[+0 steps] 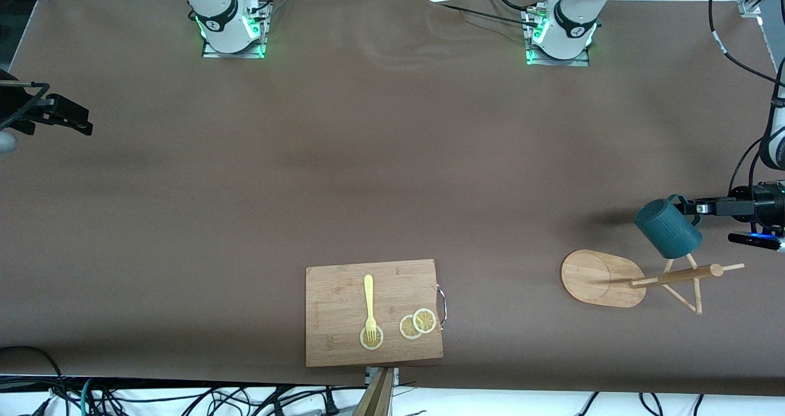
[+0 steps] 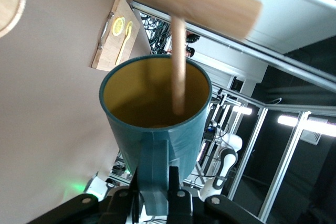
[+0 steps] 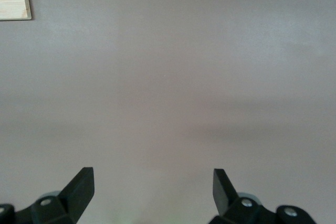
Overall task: Pass cup and hang on rack
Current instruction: 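Hang the mug on a rack peg with the left gripper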
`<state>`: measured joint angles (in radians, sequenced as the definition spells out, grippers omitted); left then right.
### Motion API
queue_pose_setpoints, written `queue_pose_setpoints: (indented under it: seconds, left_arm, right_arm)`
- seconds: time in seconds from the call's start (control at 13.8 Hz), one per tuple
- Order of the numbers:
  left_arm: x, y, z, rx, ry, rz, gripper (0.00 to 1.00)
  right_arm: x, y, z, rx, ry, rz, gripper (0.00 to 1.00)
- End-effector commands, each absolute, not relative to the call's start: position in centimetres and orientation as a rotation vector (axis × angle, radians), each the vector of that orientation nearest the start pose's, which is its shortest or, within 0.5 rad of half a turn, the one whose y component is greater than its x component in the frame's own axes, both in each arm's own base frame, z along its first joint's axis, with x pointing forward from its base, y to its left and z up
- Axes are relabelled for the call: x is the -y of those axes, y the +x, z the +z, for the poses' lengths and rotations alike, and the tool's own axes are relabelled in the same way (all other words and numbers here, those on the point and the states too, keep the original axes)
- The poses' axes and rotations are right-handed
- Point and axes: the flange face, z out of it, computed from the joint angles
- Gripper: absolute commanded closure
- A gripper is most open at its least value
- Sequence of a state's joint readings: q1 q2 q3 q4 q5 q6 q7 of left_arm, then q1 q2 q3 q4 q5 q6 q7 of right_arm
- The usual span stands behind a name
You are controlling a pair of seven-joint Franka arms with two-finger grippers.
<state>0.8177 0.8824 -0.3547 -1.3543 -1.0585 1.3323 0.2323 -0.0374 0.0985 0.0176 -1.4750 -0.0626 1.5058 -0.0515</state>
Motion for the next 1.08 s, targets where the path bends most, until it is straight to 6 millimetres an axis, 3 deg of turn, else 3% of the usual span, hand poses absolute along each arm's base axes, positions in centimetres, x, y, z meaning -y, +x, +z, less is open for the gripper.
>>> queue_pose_setpoints:
  seconds: [0.0, 0.87, 1.01]
  left_arm:
    - [-26.6, 63.8, 26.2, -0.393, 1.526, -0.290, 1.00]
    - [-27.4, 64.2, 26.8, -0.477, 1.537, -0.347, 1.00]
    - [-27.8, 64.0, 26.8, -0.481, 1.542, -0.343, 0.94]
  right_arm:
    - [2.2, 57.9, 61.4, 0.063, -3.198, 0.115, 0.00]
    - [2.3, 57.9, 61.4, 0.063, -3.197, 0.115, 0.00]
    - [2.3, 57.9, 61.4, 0.061, -3.196, 0.112, 0.00]
